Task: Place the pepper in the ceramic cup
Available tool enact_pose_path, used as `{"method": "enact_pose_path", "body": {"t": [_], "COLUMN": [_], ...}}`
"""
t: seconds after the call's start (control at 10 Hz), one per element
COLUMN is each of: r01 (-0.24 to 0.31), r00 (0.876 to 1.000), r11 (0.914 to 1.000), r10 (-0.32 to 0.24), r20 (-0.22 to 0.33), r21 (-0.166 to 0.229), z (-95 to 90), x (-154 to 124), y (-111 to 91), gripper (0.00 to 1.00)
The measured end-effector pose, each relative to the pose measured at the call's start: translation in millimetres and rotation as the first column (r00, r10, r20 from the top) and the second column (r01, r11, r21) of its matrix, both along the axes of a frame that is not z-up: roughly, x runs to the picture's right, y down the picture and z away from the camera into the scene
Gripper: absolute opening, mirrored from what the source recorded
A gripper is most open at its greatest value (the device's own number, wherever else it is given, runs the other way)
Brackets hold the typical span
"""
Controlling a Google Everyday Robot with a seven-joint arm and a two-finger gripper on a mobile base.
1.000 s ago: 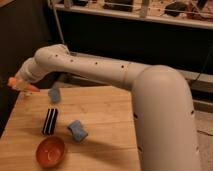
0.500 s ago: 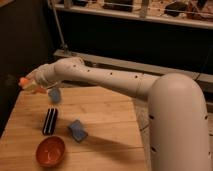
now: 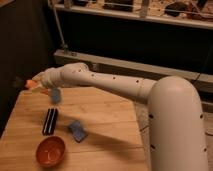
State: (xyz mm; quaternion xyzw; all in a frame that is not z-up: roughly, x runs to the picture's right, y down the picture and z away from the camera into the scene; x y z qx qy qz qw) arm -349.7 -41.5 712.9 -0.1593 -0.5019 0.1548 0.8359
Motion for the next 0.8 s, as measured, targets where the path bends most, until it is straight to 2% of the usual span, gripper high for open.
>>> {"method": "enact_pose_path", "body": {"t": [0.4, 0.8], "r01": [-0.017, 0.002], "r00": [1.0, 0.999], "r11": [0.9998, 1.0], "r10": [0.017, -0.002], "r20": [-0.019, -0.051], "r21": [0.009, 0.0], "z": [26.2, 54.6], "x": [2.7, -5.8], "y": [-4.3, -4.0], "gripper": [0.0, 0.0]}}
